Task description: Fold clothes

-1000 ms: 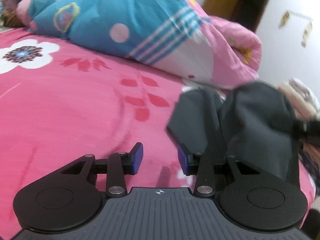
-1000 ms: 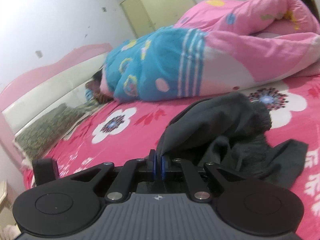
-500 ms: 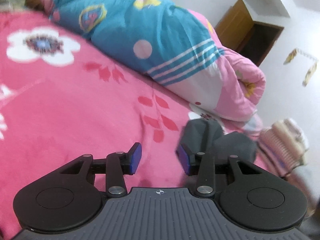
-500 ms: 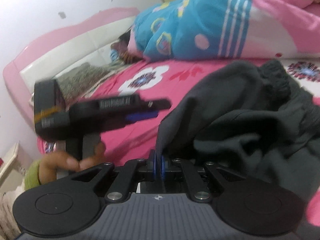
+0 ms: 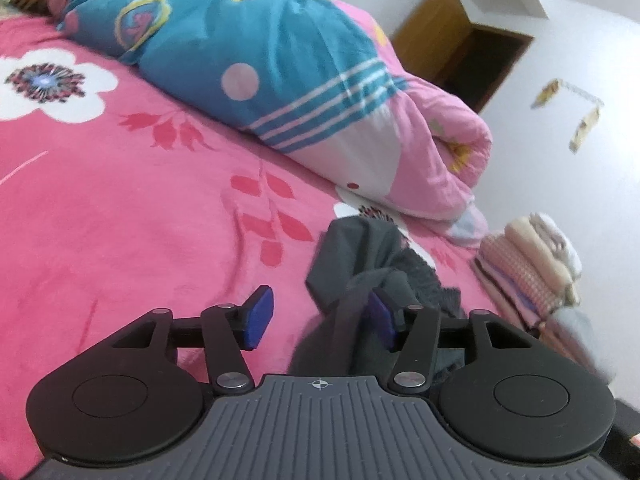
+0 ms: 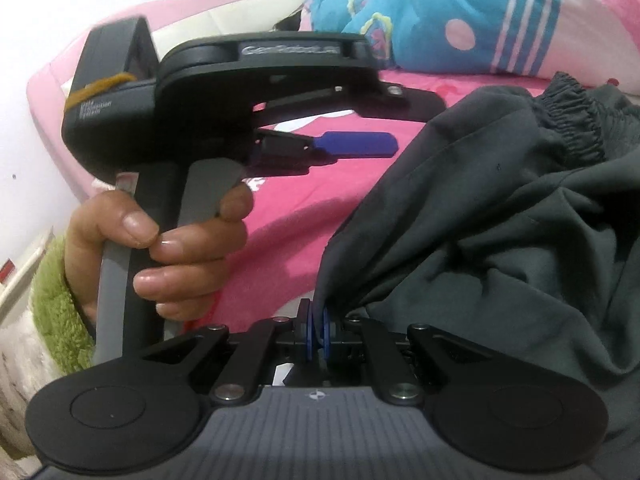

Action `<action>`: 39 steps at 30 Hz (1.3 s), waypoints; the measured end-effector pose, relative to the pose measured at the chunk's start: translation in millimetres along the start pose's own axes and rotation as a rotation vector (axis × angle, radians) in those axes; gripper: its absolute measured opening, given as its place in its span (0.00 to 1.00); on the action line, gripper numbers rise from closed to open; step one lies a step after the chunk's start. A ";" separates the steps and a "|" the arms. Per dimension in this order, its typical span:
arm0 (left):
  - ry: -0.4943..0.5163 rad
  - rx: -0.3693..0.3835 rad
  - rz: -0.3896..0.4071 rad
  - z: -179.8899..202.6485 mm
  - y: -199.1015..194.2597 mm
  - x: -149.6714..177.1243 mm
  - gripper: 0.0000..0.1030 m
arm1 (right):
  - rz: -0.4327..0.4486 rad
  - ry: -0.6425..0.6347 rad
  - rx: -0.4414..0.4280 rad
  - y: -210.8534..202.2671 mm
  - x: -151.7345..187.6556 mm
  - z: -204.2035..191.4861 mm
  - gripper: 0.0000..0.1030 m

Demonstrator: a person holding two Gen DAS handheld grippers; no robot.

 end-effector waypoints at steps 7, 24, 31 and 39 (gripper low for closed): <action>0.064 -0.003 -0.052 6.9 7.7 10.9 0.53 | 0.060 0.051 0.050 -32.2 1.4 19.6 0.36; 0.207 -0.014 -0.055 39.1 34.1 21.6 0.56 | 0.321 0.402 0.278 -141.7 -33.6 154.9 0.43; 0.234 0.051 -0.082 42.7 36.0 18.3 0.69 | 0.228 0.508 0.135 -97.5 -60.9 179.3 0.43; 0.299 0.086 -0.132 48.0 37.8 29.2 0.69 | 0.044 0.518 0.112 -44.4 -85.9 180.5 0.43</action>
Point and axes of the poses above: each gripper's, at about its wrist camera, not at the fingertips, and y roughly the way its jaws point, z to its right, x to its underside, the point moved 4 cm from there along y, roughly the way its jaws point, and after that the axes turned 4 degrees about -y, right-handed, at the moved point
